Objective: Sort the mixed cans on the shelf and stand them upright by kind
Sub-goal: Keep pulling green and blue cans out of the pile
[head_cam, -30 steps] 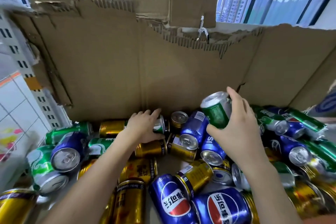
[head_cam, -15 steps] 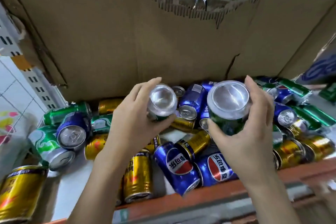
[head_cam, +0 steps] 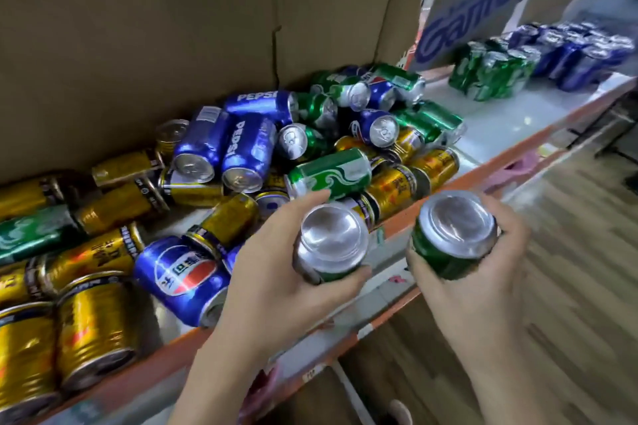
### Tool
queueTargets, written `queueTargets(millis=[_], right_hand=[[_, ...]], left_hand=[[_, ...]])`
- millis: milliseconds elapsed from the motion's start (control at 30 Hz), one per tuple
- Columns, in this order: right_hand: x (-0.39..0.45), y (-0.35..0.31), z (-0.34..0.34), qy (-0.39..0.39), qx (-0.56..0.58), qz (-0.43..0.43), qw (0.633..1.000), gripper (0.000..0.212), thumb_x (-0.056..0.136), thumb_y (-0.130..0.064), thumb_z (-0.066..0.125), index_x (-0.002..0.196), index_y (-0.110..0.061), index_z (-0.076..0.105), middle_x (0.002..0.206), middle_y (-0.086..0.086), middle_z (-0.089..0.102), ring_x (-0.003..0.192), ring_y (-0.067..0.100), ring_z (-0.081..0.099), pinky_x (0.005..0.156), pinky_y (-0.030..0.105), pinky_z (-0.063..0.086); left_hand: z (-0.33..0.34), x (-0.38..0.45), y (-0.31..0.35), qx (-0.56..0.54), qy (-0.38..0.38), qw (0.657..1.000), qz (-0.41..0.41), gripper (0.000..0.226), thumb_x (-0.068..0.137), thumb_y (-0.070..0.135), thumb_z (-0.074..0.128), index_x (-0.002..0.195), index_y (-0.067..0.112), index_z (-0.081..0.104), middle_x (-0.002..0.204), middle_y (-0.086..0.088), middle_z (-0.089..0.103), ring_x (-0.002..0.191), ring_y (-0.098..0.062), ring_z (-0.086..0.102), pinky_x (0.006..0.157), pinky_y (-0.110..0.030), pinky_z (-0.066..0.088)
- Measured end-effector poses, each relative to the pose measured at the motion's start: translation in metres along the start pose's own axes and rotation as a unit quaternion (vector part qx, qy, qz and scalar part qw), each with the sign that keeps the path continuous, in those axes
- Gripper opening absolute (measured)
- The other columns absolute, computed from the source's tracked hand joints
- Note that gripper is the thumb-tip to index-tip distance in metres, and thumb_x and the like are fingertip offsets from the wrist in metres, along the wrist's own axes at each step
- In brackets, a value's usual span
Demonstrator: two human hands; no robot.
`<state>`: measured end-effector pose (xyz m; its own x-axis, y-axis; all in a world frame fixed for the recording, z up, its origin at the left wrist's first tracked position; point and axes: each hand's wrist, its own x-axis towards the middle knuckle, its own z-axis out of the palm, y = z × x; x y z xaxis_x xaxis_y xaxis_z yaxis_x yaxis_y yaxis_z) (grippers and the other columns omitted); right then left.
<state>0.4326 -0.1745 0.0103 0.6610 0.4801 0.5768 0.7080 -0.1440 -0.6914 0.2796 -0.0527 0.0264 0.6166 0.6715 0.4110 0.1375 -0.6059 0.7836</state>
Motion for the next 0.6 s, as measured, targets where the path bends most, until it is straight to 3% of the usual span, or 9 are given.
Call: queueTargets(millis=[100,200,333,433,533,600], right_hand=[[0.007,0.043,-0.031,-0.003,-0.004,0.019,1.000,0.085,0.060,-0.004,0.084,0.123,-0.028,0.031,0.118,0.011,0.049,0.107,0.025,0.052,0.090,0.023,0.041],[0.021,0.089,-0.062,-0.002,-0.019,0.015,1.000,0.089,0.060,-0.003,0.083,0.123,-0.034,0.029,0.119,0.011,0.048,0.109,0.029,0.051,0.091,0.040,0.046],[0.048,0.161,-0.111,-0.006,-0.014,0.045,0.999,0.092,0.063,-0.004,0.081,0.124,-0.045,0.026,0.123,0.001,0.044,0.115,0.028,0.049,0.096,0.043,0.043],[0.064,0.210,-0.149,-0.010,-0.040,0.070,0.997,0.087,0.063,-0.005,0.081,0.130,-0.030,0.032,0.120,-0.010,0.042,0.116,0.025,0.048,0.093,0.036,0.042],[0.081,0.245,-0.181,-0.020,-0.065,0.073,0.995,0.084,0.062,-0.003,0.080,0.129,-0.030,0.036,0.118,-0.013,0.044,0.114,0.020,0.047,0.084,0.016,0.033],[0.092,0.261,-0.195,-0.030,-0.079,0.071,0.994,0.086,0.059,-0.001,0.082,0.126,-0.031,0.038,0.117,-0.013,0.046,0.112,0.017,0.046,0.081,0.011,0.029]], left_hand=[[0.049,0.011,0.014,-0.006,-0.024,1.000,0.002,0.063,0.061,0.054,0.075,0.117,0.040,0.049,0.109,0.026,0.060,0.101,0.003,0.059,0.082,-0.022,0.048],[0.102,0.030,0.035,0.011,-0.040,0.999,0.007,0.059,0.062,0.058,0.072,0.114,0.045,0.046,0.109,0.029,0.057,0.097,0.007,0.058,0.077,-0.016,0.047],[0.186,0.062,0.069,0.026,-0.057,0.998,0.014,0.056,0.062,0.052,0.079,0.106,0.050,0.043,0.108,0.033,0.054,0.089,0.012,0.057,0.070,-0.007,0.045],[0.251,0.078,0.088,-0.008,-0.065,0.998,-0.010,0.058,0.061,0.044,0.084,0.103,0.052,0.046,0.105,0.034,0.057,0.091,0.013,0.057,0.072,-0.005,0.044],[0.308,0.089,0.101,-0.002,-0.063,0.998,-0.028,0.055,0.056,0.061,0.075,0.102,0.058,0.044,0.093,0.033,0.058,0.093,0.008,0.055,0.077,-0.008,0.043],[0.335,0.097,0.107,0.009,-0.064,0.998,-0.025,0.058,0.055,0.062,0.073,0.104,0.055,0.043,0.090,0.036,0.055,0.093,0.009,0.051,0.078,-0.005,0.038]])
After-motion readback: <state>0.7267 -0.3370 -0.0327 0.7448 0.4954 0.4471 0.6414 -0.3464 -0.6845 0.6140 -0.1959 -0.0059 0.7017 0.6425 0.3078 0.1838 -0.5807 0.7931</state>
